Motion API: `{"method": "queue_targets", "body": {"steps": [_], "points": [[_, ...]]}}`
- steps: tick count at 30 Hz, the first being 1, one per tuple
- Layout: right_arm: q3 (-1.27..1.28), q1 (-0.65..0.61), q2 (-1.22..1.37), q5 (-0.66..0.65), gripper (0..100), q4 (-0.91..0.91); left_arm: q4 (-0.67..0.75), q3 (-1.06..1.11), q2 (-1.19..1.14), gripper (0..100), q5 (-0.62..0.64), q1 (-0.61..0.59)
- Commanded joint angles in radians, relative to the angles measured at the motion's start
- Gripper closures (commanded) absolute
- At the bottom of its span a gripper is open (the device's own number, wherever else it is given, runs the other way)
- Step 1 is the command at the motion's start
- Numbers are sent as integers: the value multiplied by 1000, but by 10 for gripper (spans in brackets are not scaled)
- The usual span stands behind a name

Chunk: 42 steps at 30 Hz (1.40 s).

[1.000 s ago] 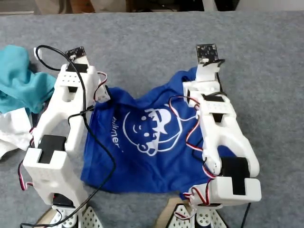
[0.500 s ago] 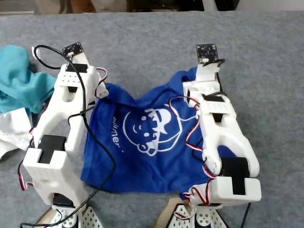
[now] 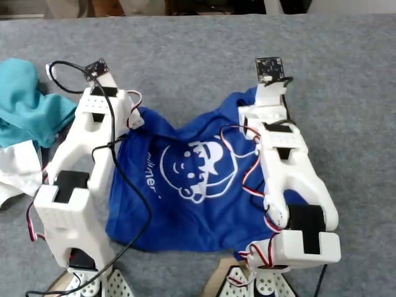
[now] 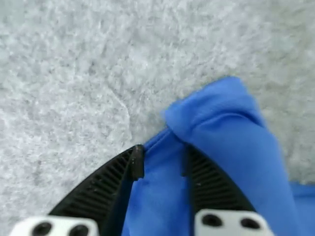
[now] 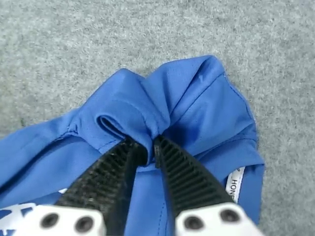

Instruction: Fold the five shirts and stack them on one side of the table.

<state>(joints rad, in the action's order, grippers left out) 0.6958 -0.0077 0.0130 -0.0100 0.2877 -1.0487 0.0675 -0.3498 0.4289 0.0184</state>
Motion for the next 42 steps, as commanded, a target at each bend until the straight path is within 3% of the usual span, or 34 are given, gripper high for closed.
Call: {"method": "queue_targets", "body": {"steps": [1,33,42], "points": [[-44,12,-1,12,995,-14,23,-23,-13,829,58,0],[-45,10,2,12,995,-14,12,-186,-12,833,69,-3],[-45,10,2,12,995,-14,-281,-422,-10,833,69,-23]]}}
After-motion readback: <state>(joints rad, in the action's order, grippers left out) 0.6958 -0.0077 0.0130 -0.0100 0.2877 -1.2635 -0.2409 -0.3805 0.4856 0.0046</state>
